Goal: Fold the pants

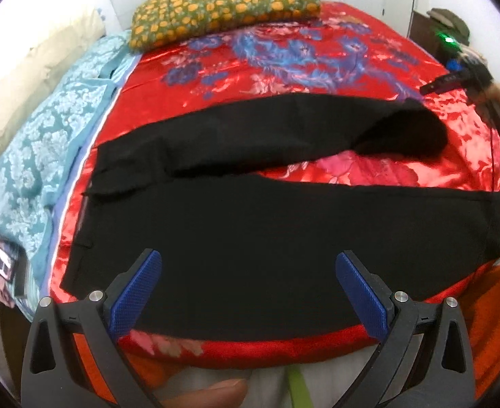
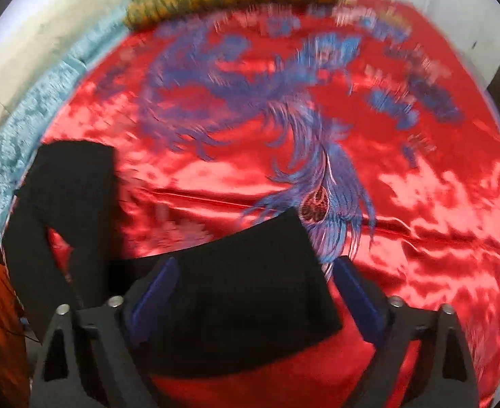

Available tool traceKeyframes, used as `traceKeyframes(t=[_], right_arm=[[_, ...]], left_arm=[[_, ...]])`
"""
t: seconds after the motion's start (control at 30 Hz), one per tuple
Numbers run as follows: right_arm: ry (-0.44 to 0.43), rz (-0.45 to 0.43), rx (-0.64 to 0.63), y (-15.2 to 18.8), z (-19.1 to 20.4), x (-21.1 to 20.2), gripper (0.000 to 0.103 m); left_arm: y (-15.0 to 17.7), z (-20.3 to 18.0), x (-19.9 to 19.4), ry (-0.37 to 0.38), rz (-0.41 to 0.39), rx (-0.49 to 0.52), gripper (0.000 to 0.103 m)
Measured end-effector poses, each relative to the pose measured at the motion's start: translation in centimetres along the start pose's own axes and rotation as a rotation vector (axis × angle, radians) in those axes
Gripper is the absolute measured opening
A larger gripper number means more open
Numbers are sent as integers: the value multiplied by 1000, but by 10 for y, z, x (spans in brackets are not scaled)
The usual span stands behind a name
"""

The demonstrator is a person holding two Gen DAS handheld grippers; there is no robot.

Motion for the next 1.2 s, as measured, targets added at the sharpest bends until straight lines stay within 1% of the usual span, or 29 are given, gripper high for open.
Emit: traceKeyframes(t=[0.07,0.17,0.23,0.27,0.3,0.33,0.37,0.4,0.43,0.47,0.57,0.67,0.73,0.8,0.9,0.97,1.03,1.1,1.13,1.17,1.2], right_arm=[[-9,51,-19,-9,-16,19,75],[-66,80,-27,-15,-24,37,70],[-89,117,-34,-14,-27,49,57],[-93,151,-41,-10,-28,55,39],[-71,167,-64,-9,-30,56,16],[-68,167,-83,-8,-28,54,14],[-65,150,-114,-9,-23,44,8],[-61,121,-127,-12,-21,34,8],[-37,58,-129,-21,-23,14,8],[-17,16,-121,-28,-27,1,8],[113,-192,-102,-63,-50,-60,8],[227,-312,-81,-96,-73,-91,8],[299,-351,-56,-110,-84,-95,8],[368,-379,18,-122,-110,-91,8],[459,-385,126,-125,-149,-79,7],[464,-386,194,-121,-171,-69,7],[481,-368,223,-118,-184,-57,7],[474,-350,241,-114,-191,-43,9],[469,-351,262,-115,-195,-36,11],[458,-362,284,-113,-197,-34,26],[453,-371,314,-108,-201,-33,48]], left_arm=[[-1,-7,6,-10,5,19,102],[-1,-15,16,-16,23,45,102],[1,-22,25,-12,47,60,102],[3,-25,29,-10,65,68,102],[5,-28,32,-5,78,73,102],[5,-31,32,0,82,74,102],[5,-32,32,1,79,75,102],[4,-34,31,1,71,77,102],[3,-35,31,-3,61,78,102],[2,-36,31,-5,58,77,102],[1,-41,36,7,67,63,102],[1,-48,40,15,82,60,102],[1,-51,41,10,87,67,102],[3,-54,45,8,101,72,102],[5,-57,51,3,123,77,102],[8,-57,56,-6,133,79,102],[11,-59,63,-13,148,81,102],[14,-62,69,-18,168,88,102],[14,-63,71,-19,172,92,102],[14,-65,73,-20,173,96,102],[13,-65,75,-21,172,100,102]])
Point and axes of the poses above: each gripper's, at about its wrist camera, not at the fingertips, and x roughly the way its jaws point, z to its left, y to its underside, the point moved 8 cm from there along x, roughly the way its jaws point, and after that the axes turned 10 degrees about -y, right-handed, at the moved point
